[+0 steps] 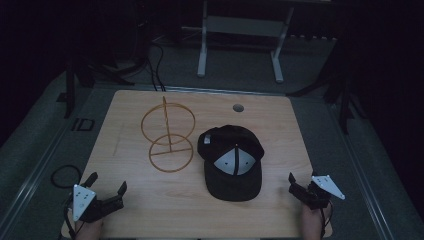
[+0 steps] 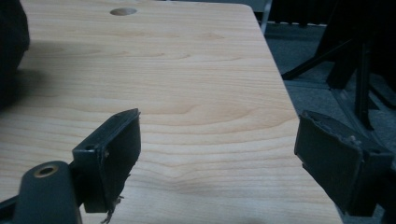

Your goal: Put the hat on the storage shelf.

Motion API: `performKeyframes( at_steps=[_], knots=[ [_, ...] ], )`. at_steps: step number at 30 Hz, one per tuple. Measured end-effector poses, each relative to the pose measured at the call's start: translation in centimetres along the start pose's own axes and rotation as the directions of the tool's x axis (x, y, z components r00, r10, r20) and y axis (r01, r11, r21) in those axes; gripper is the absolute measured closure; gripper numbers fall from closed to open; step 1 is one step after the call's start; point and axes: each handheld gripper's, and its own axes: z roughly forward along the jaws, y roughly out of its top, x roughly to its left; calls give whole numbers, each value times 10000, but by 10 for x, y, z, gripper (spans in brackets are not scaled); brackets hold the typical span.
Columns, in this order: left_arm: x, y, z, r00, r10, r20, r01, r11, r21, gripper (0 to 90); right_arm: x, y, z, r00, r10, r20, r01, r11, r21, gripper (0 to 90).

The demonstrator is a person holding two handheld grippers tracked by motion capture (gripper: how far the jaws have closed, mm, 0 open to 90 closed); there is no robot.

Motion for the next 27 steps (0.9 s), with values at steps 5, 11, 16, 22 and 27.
performKeyframes(
  at_steps=[5,11,16,22,27],
  knots=[
    [-1,1,-1,10000,-56,22,56,10000,-75,4,-1,0,0,9995,62,-301,-63,10000,-38,144],
    [-7,2,-2,9995,-61,314,67,9998,-191,4,2,6,-2,9960,-207,-873,189,9996,-213,144],
    [-10,2,-1,9986,-135,509,138,9999,-71,4,0,20,-10,9944,-398,-974,344,9978,-566,144],
    [-12,2,0,9969,-138,773,121,9997,227,5,-1,48,-21,9916,-293,-1262,198,9969,-757,135],
    [-15,3,0,9970,-170,751,149,9995,280,8,4,72,-22,9795,-364,-1982,252,9979,-588,131]
  ],
)
